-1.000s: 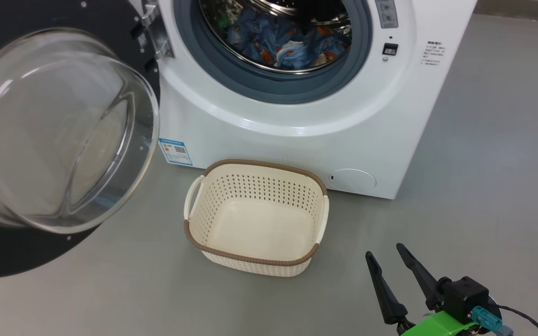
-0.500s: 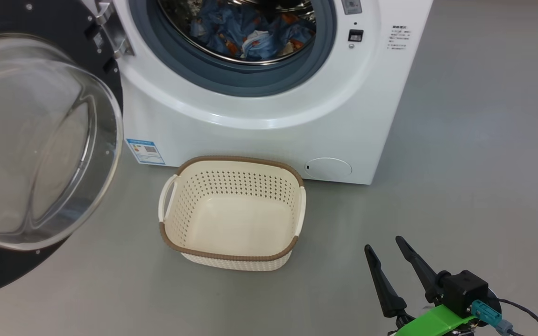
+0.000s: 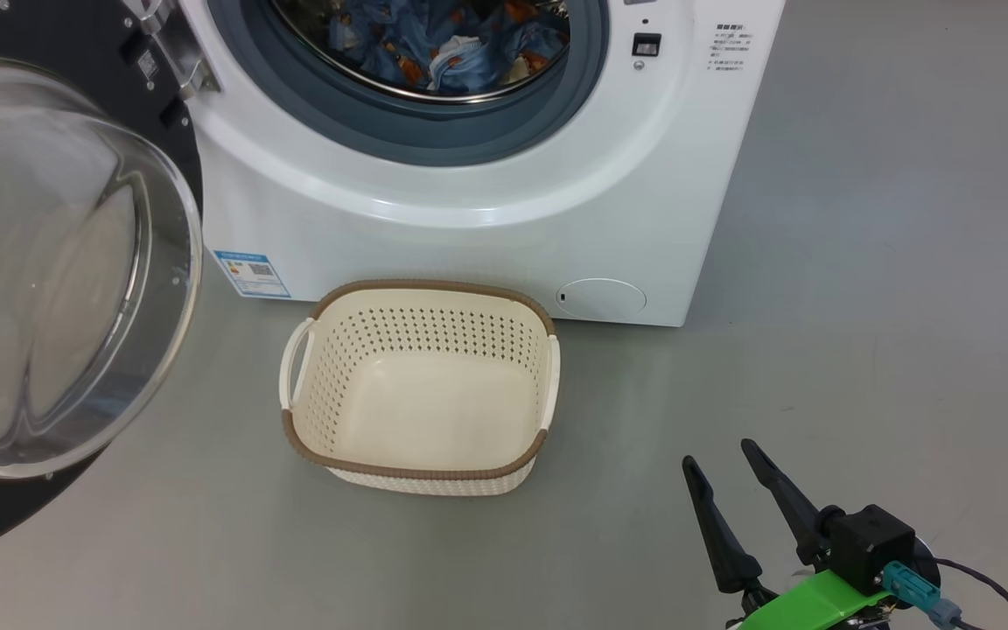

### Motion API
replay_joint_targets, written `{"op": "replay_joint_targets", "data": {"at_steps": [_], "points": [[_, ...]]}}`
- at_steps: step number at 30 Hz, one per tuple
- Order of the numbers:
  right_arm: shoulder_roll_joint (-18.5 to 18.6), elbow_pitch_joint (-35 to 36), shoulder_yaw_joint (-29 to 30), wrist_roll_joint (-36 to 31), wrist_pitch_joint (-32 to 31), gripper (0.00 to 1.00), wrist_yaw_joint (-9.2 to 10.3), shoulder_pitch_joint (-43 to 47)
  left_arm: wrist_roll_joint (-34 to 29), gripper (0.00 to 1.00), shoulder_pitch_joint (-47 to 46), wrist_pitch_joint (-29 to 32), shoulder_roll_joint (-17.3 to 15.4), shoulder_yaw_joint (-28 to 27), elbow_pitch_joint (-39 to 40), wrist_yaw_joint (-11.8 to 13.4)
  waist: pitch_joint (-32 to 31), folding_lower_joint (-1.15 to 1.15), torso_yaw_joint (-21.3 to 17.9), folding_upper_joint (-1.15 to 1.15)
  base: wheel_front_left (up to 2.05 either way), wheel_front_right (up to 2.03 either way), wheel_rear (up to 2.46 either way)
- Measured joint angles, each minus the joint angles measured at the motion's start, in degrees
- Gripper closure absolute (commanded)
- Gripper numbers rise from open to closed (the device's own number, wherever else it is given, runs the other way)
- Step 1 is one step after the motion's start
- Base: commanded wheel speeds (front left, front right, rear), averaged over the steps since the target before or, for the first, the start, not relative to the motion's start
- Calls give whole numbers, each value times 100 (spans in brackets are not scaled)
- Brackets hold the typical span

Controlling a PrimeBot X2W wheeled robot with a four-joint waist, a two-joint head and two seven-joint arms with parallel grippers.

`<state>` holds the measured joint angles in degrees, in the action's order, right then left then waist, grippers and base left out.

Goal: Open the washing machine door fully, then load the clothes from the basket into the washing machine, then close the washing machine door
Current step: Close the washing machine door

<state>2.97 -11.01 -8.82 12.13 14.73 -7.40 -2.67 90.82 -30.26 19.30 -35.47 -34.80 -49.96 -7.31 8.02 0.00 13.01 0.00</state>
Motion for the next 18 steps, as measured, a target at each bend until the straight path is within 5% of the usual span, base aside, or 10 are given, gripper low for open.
{"op": "replay_joint_targets", "data": {"at_steps": [18], "points": [[0, -30, -8, -7, 0, 0, 0, -2, 219, 100, 245, 1125, 38, 85, 467, -1, 91, 0, -6, 0, 0, 0, 0]]}}
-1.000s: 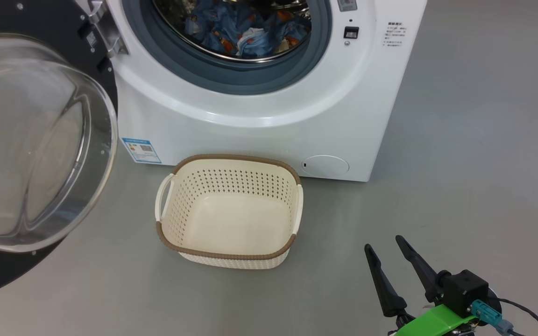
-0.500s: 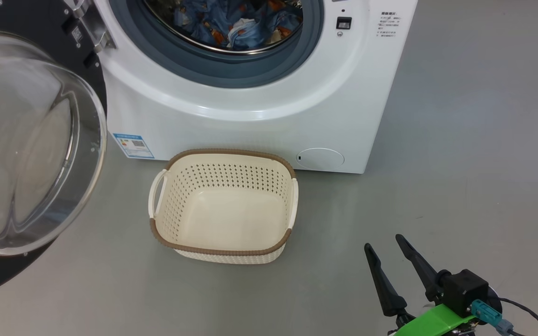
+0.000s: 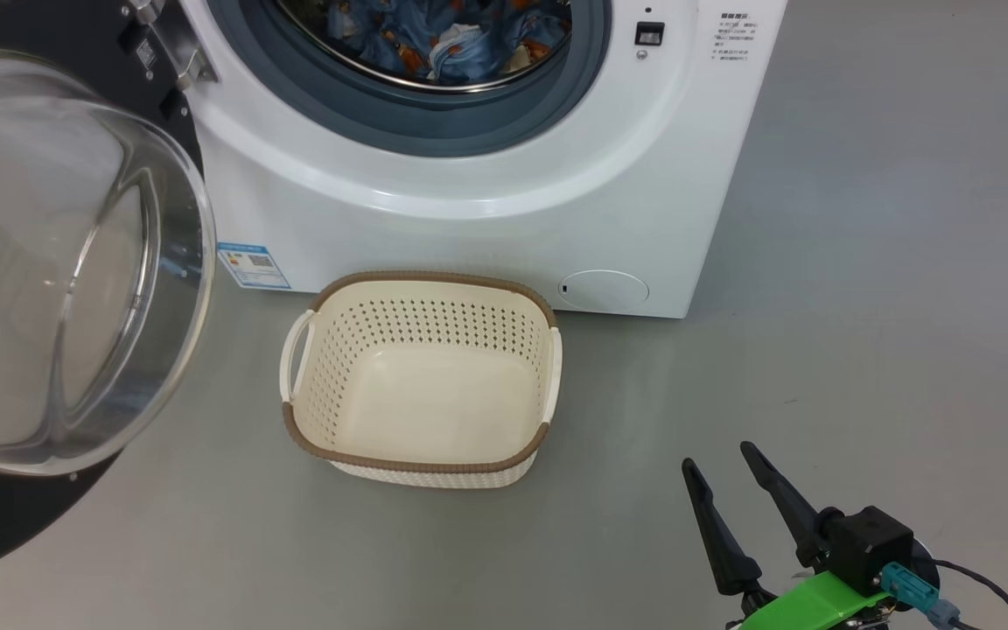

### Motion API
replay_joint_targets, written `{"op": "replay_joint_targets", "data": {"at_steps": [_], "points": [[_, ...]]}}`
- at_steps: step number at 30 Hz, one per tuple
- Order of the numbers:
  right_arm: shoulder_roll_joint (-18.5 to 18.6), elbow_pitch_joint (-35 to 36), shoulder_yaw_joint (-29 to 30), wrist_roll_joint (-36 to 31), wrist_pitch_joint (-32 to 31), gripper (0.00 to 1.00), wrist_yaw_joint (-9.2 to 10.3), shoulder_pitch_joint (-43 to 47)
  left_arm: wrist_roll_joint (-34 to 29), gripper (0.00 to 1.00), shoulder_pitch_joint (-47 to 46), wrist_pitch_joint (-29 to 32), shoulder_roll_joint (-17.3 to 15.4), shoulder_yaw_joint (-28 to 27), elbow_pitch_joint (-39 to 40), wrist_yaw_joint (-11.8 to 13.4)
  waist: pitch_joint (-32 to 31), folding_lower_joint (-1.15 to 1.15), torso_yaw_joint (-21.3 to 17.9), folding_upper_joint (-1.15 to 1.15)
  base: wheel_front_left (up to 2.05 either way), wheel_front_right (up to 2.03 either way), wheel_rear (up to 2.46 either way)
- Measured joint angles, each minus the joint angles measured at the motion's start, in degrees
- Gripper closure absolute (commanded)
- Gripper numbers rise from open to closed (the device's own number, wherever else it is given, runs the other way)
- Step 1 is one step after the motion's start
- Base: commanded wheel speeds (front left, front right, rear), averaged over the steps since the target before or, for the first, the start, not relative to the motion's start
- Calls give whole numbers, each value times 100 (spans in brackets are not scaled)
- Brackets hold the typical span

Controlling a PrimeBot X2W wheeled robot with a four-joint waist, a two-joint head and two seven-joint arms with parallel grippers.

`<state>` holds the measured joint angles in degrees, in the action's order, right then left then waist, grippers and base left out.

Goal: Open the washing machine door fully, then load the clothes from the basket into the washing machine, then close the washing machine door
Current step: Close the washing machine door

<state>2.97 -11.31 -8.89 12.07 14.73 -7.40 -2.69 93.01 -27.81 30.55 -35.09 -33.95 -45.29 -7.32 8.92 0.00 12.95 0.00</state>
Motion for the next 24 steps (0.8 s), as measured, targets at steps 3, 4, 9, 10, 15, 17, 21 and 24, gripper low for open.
{"op": "replay_joint_targets", "data": {"at_steps": [3, 4, 9, 10, 15, 17, 21, 24], "points": [[0, -29, 4, 4, 0, 0, 0, 0, 114, 100, 102, 268, 63, -18, 137, 0, -6, 0, 11, 0, 0, 0, 0], [0, -34, 5, 11, 0, 0, 0, 0, 137, 100, 132, 364, 89, -26, 183, 0, -10, 0, 16, 0, 0, 0, 0], [0, -88, 11, 62, 0, 0, 0, 1, 278, 100, 367, 934, 261, -62, 503, 0, -66, 0, 51, 0, 0, 0, 0], [0, -100, 10, 63, 0, 0, 0, 1, 303, 100, 422, 1051, 298, -70, 544, 0, -83, 0, 59, 0, 0, 0, 0], [0, -132, -10, 69, 0, 0, 0, 3, 595, 100, 698, 1815, 479, -90, 661, 0, -174, 0, 91, 0, 0, 0, 0], [0, -136, -15, 70, -1, 0, 0, 3, 669, 100, 773, 2027, 568, -118, 755, 0, -197, 0, 108, 0, 0, 0, 0], [0, -171, -40, 121, 0, 0, 0, 4, 812, 100, 900, 2302, 748, -201, 981, 0, -232, 0, 137, 0, 0, 0, 0], [0, -190, -67, 129, 0, 0, 0, 5, 875, 100, 972, 2527, 853, -232, 1118, 0, -258, 0, 143, 0, 0, 0, 0]]}}
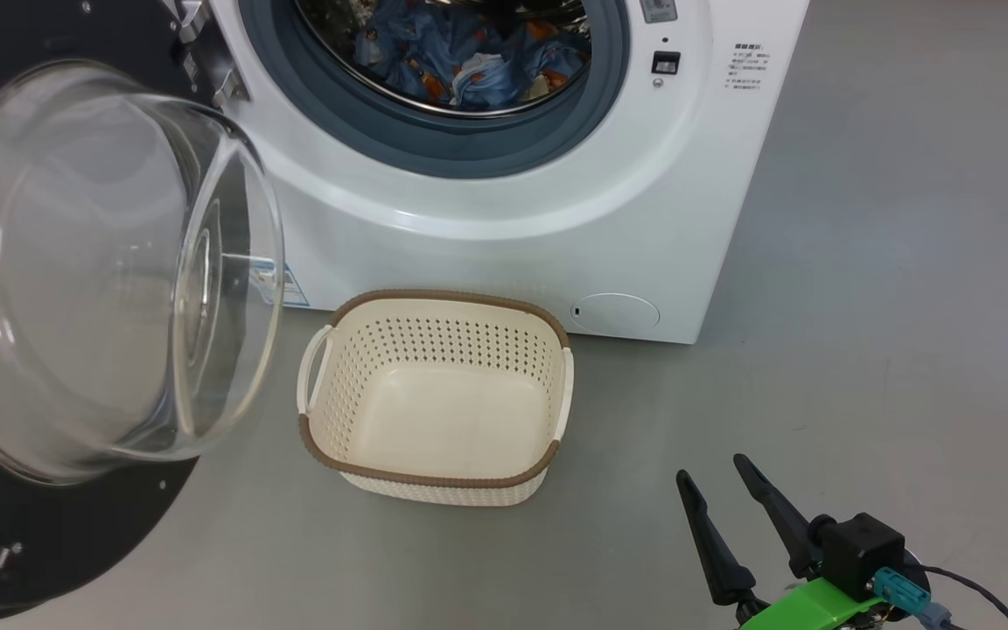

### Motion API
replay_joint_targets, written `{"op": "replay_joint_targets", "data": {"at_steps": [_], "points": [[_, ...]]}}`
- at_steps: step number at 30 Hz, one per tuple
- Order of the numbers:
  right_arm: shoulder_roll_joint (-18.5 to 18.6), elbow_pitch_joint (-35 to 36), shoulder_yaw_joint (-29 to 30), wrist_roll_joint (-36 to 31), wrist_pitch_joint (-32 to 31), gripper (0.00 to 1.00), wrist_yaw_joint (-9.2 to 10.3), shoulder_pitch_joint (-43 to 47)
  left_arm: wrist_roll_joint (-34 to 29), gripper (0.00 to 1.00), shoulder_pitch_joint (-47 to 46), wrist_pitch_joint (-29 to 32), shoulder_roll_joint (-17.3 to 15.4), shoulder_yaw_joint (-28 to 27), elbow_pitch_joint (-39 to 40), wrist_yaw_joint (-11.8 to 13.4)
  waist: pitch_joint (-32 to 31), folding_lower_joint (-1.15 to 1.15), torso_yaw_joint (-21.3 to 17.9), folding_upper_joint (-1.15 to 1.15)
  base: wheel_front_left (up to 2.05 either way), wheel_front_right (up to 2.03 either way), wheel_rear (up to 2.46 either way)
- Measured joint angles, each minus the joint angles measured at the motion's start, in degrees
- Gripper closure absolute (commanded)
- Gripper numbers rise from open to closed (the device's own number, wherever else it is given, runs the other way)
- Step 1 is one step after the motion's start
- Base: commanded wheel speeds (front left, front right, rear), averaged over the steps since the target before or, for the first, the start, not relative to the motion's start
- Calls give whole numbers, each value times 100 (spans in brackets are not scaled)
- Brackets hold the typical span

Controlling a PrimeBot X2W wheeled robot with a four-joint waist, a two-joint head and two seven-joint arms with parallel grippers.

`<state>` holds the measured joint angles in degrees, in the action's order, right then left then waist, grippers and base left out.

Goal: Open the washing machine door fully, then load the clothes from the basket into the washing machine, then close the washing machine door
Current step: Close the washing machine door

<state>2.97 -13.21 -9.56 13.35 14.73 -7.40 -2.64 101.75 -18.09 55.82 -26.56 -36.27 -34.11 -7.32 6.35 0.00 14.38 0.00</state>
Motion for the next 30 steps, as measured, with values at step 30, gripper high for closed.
{"op": "replay_joint_targets", "data": {"at_steps": [30], "points": [[0, -31, -67, 189, -1, 0, 0, 24, 207, 100, 971, 1277, 1934, 678, 2791, 0, 24, 0, -429, 0, 0, 0, 0]]}}
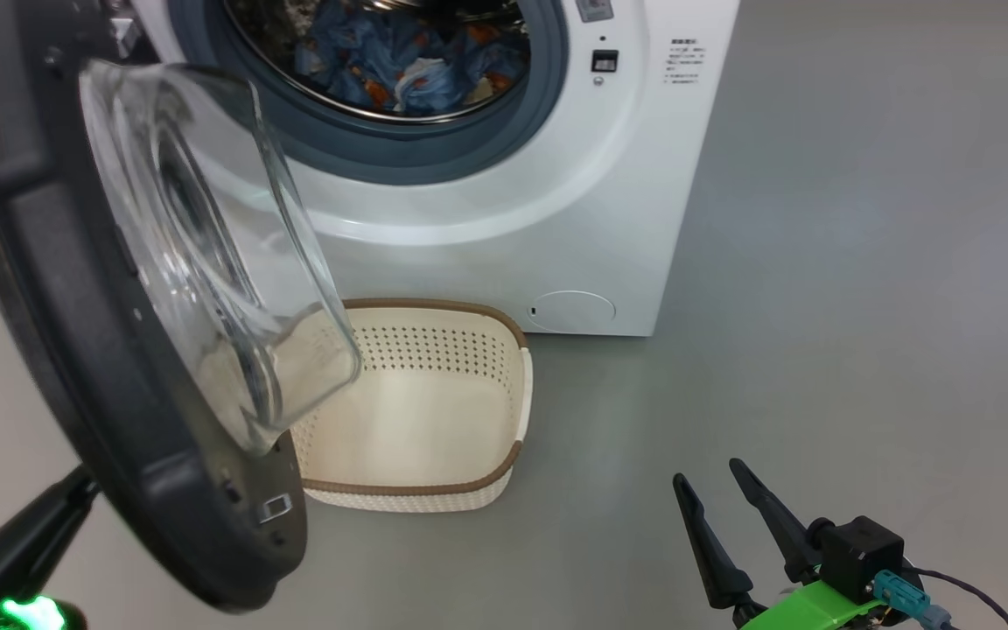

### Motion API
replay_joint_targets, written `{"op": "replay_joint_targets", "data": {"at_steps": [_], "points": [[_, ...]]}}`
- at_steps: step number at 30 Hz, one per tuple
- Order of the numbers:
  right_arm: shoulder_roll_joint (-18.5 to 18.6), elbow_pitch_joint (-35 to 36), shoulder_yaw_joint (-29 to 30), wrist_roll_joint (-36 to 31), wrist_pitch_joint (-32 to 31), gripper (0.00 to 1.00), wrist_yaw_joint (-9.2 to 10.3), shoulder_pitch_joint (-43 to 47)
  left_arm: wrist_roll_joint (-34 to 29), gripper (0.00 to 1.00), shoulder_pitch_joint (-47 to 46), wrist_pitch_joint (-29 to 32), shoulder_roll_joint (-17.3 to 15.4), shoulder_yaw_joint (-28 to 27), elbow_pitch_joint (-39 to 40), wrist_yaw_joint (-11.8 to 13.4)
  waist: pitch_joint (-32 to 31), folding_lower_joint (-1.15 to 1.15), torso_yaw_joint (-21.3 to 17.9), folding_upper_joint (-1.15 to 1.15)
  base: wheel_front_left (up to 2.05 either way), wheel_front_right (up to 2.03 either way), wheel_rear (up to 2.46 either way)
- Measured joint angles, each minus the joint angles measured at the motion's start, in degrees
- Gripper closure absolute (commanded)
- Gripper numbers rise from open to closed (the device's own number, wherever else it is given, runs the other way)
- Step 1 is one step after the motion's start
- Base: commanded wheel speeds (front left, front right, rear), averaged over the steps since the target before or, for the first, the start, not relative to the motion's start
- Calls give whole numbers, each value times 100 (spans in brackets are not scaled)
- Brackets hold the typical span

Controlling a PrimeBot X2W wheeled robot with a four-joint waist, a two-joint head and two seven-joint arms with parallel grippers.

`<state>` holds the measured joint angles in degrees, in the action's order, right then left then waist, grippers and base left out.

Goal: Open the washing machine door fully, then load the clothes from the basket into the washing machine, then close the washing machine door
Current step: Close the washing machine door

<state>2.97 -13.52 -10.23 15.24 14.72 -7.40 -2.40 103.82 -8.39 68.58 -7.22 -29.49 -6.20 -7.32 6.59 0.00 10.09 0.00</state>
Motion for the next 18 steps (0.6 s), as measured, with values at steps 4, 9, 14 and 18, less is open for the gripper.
{"op": "replay_joint_targets", "data": {"at_steps": [4, 9, 14, 18], "points": [[0, 29, 10, 0, 1, 0, 0, 5, 0, 100, 18, -1, 199, 140, 210, 0, 46, 0, -125, 0, 0, 0, 0], [0, 63, 10, 0, 1, 0, 0, 5, -29, 100, 3, -111, 357, 301, 279, 0, 101, 0, -300, 0, 0, 0, 0], [0, 109, 0, 0, 1, 0, 0, 5, -311, 100, -160, -322, 460, 497, 376, 0, 176, 0, -478, 0, 0, 0, 0], [0, 162, -5, 22, 0, 0, 0, 4, -349, 100, -411, -524, 490, 604, 363, 0, 267, 0, -620, 0, 0, 0, 0]]}}
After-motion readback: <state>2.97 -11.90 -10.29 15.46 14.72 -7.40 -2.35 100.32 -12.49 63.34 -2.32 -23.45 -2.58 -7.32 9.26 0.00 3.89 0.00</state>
